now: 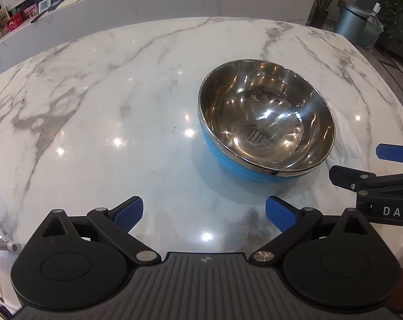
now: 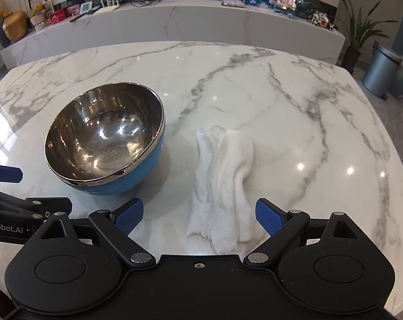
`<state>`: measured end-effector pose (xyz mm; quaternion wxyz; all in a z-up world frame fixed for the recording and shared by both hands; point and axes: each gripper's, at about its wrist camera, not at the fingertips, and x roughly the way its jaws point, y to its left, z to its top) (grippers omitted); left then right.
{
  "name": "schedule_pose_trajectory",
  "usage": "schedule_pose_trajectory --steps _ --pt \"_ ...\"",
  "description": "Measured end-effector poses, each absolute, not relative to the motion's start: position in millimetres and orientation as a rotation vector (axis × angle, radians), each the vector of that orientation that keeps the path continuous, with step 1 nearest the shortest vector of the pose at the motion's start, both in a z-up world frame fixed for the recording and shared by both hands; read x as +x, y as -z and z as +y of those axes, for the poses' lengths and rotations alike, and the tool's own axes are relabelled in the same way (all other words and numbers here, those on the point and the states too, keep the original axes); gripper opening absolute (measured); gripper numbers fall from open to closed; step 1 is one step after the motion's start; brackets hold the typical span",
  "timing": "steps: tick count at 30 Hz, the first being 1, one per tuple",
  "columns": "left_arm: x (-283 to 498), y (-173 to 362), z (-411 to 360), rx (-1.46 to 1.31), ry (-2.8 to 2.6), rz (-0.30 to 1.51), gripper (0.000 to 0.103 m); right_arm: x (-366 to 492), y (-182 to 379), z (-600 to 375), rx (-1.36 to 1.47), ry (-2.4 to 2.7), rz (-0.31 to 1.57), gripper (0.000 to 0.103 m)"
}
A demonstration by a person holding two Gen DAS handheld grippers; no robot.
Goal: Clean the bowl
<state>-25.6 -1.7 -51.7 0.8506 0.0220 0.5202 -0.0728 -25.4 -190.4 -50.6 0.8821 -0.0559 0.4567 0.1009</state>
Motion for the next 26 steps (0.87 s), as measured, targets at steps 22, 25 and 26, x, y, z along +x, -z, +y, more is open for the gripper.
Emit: schedule_pose_trajectory --steps 22,25,26 --pt "-22.5 55.0 -5.1 0.043 0.145 1.097 0.1 -24.1 50.4 -190.4 -0.116 -0.217 0.95 0.09" --pt "-24.4 54.2 -5.4 0.048 0.145 1.098 0.1 -24.2 50.6 -190.0 -0.117 -0.221 0.948 0.09" --pt "-24.5 54.1 -5.6 0.049 0.145 1.1 0.1 -24.3 50.7 -189.8 -0.118 -0.222 0.947 0.09"
